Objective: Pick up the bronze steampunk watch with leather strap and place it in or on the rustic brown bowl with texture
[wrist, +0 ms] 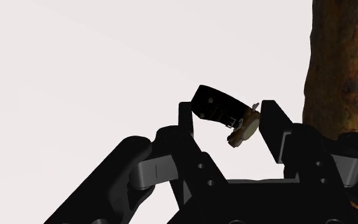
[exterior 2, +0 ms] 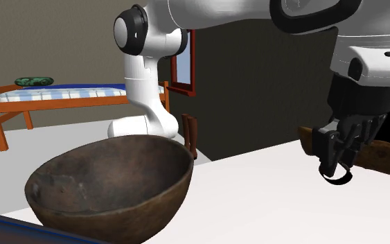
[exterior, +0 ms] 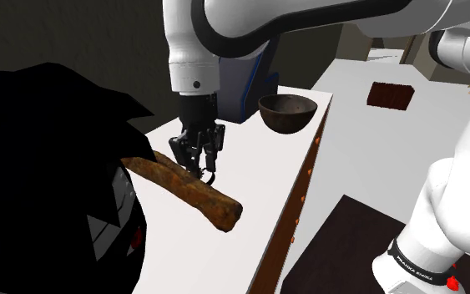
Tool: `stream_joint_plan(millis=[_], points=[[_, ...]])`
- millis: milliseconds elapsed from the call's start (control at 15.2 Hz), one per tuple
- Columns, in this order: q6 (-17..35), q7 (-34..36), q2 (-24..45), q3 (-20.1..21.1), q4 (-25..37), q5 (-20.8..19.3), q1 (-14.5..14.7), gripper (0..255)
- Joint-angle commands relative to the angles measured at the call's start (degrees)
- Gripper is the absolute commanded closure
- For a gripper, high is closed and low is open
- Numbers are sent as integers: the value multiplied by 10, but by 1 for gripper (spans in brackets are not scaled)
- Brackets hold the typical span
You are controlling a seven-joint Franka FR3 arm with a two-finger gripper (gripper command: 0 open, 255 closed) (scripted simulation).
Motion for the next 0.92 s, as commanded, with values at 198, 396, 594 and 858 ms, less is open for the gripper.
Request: stream_joint_plan(millis=[198,396,594,858], points=[[-26,3,9,1,18,-3,1,255],[-49,8,11,1,43,-4,2,255],[-72,13,14,1,70,-5,2,255],[-104,20,21,2,109,-8,3,255]])
